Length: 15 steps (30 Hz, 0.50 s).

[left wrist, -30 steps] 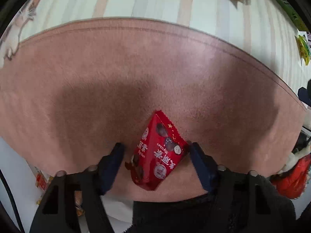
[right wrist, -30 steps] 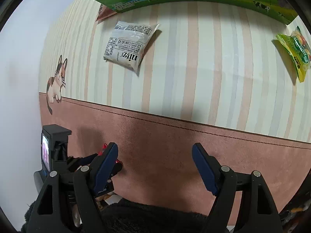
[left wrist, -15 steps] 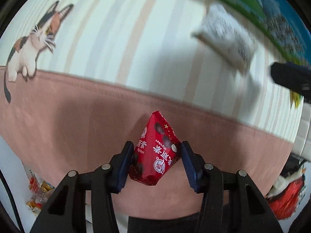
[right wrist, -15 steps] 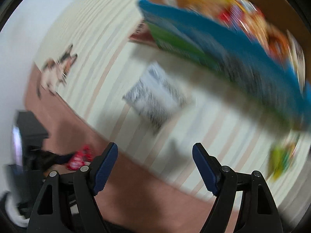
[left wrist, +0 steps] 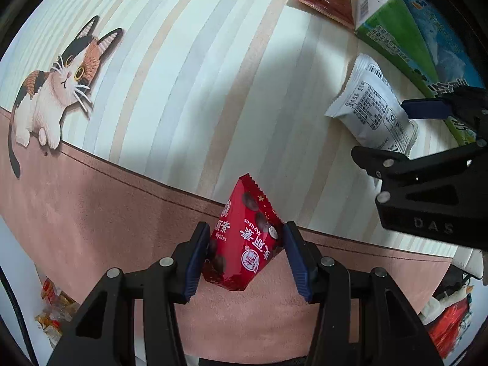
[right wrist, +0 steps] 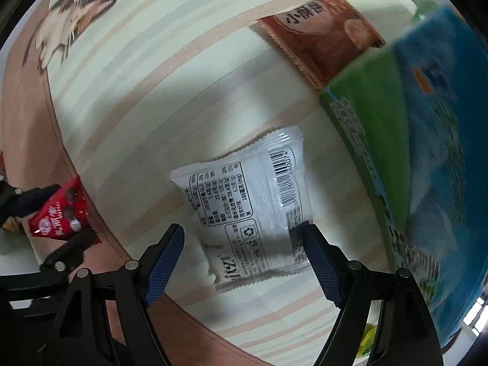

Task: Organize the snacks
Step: 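Grasp the red candy packet with the left tool while the right tool grasps the white milk-biscuit packet, then carry both packets over the box and release them inside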

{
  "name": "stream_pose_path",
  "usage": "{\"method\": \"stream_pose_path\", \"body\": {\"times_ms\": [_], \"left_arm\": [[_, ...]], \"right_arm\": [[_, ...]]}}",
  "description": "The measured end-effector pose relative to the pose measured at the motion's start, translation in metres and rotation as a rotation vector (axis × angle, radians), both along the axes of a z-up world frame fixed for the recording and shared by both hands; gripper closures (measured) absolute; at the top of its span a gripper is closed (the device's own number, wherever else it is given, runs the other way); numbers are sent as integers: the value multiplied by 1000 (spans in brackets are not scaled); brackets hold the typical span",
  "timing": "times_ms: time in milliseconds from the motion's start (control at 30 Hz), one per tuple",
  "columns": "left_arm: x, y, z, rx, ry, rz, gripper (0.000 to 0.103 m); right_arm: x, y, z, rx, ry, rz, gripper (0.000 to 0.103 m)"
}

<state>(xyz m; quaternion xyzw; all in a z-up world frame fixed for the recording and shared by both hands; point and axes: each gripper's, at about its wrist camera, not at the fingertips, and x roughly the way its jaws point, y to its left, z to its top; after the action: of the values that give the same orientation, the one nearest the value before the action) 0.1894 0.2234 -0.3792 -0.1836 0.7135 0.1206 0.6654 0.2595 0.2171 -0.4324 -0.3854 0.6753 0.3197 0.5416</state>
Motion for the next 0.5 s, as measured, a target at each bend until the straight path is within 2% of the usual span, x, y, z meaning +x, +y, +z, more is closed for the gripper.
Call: {"method": "stream_pose_path", "body": {"times_ms": [67, 100, 200, 333, 500], "left_arm": [[3, 11, 3, -2, -2, 6, 56], [6, 34, 6, -5, -2, 7, 56], [-1, 47, 1, -9, -2, 15, 56], [-12, 59, 1, -7, -6, 16, 56], [-19, 57, 9, -5, -5, 15, 56]], "right_arm": [[5, 0, -1, -10, 7, -7, 20], [7, 0, -2, -18, 8, -11, 21], [16, -3, -1, -27, 47, -81, 23], [19, -19, -5, -36, 112, -213, 27], [29, -47, -9, -23, 256, -431, 26]]}}
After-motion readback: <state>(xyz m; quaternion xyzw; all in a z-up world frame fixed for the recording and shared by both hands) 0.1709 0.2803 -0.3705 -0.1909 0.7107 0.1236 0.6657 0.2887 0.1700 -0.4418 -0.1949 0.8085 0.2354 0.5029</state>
